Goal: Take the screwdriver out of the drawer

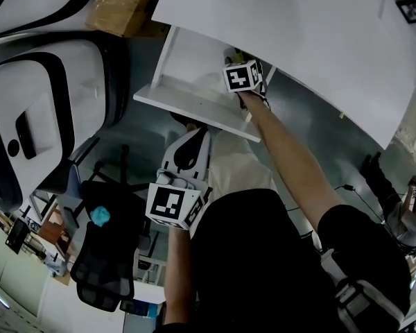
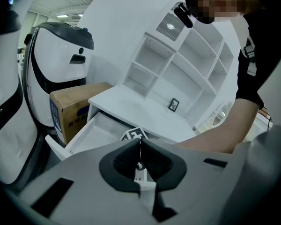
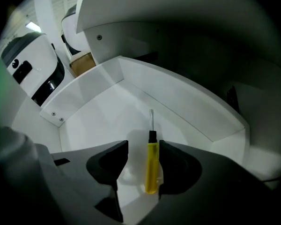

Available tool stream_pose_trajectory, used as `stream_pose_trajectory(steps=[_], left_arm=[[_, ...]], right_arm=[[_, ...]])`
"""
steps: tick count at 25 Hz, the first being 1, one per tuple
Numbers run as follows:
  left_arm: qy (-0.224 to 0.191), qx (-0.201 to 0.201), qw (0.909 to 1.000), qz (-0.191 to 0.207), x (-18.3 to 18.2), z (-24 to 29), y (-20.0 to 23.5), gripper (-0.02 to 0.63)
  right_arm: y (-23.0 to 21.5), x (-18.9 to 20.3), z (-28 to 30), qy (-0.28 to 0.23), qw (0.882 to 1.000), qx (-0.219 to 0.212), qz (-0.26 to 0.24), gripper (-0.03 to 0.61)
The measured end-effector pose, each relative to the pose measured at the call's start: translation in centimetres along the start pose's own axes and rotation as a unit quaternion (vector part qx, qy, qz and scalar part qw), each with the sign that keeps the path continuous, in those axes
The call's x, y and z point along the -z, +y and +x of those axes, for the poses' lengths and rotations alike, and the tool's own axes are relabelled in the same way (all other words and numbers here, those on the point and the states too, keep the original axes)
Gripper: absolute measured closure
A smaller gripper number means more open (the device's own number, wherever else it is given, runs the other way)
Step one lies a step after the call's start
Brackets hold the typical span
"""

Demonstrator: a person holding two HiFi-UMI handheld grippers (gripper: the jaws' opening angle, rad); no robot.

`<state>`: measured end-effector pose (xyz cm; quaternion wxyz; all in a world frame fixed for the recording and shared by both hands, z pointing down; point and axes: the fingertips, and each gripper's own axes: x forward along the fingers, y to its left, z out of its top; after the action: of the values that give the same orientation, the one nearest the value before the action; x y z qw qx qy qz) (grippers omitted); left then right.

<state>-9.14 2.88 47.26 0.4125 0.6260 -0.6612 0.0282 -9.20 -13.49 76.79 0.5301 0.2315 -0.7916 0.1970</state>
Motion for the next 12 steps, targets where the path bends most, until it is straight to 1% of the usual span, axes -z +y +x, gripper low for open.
stream_pose_trajectory(steps=[3,6,9,12], left_arm=[[0.001,-0.003,1.0,-0.003,0.2,-0.2,0.3,0.589],[0.0,-0.006,0.9999,-0.008,0.5,-0.3,0.3,0.589],[-0.005,-0.01,0.9998,-0.014,0.6,-0.3,0.7,0.589],[-0.004,-0.017,0.9997,-0.016,1.0,-0.6,1.2,0.589]], right_arm=[[-0.3,0.3,0.6,0.006,1.0,0.003,0.006,0.373],[-0.2,0.5,1.0,0.008,1.0,-0.004,0.008,0.376],[0.0,0.5,1.4,0.009,1.0,-0.011,0.012,0.406],[0.3,0.5,1.4,0.005,1.0,-0.009,0.006,0.414]])
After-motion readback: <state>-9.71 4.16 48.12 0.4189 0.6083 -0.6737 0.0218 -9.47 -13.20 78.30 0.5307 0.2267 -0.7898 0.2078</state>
